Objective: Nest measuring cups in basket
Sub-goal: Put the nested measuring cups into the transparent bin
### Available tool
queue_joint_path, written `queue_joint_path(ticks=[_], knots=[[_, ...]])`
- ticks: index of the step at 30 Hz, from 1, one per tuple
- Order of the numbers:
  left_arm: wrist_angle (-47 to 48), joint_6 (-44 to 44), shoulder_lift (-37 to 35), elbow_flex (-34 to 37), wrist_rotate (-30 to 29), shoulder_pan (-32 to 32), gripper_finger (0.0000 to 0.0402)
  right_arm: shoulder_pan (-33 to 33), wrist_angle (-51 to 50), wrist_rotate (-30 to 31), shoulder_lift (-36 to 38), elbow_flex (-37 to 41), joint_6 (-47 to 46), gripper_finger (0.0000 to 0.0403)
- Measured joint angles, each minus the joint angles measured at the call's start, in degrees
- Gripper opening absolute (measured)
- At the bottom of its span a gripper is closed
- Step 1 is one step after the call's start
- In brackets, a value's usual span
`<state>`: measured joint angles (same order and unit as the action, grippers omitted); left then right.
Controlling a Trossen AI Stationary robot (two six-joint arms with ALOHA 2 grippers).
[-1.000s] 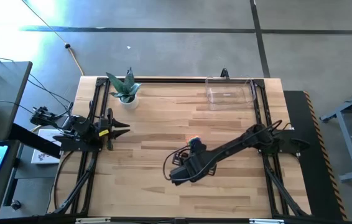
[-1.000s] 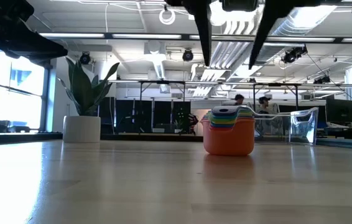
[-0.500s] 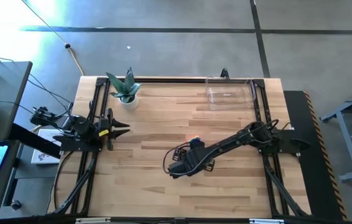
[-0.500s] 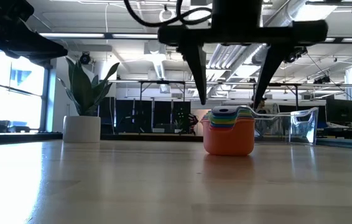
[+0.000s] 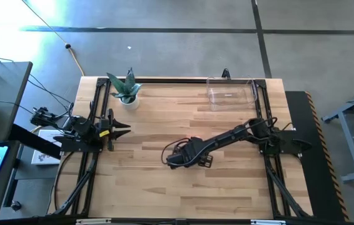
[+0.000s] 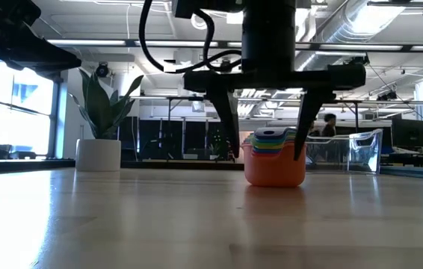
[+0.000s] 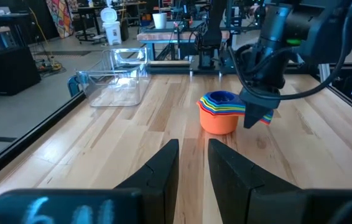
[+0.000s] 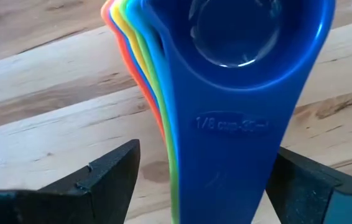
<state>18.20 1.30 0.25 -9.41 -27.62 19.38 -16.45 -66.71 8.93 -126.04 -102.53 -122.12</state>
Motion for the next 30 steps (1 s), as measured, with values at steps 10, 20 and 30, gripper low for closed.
queue_joint_path(ticks=[10, 20, 30], knots=[[0.00, 0.00, 0.00, 0.00, 0.00, 0.00, 0.0076, 0.45, -0.28, -1.03, 0.00, 0.29, -1.03, 0.0259], [0.00, 0.00, 0.00, 0.00, 0.00, 0.00, 0.0076, 0.85, 1.39, -1.43, 0.00, 0.29, -0.30, 0.0149], [0.00, 0.00, 0.00, 0.00, 0.00, 0.00, 0.0076, 1.13, 0.68, -4.79, 0.00, 0.29, 2.18, 0.0129]])
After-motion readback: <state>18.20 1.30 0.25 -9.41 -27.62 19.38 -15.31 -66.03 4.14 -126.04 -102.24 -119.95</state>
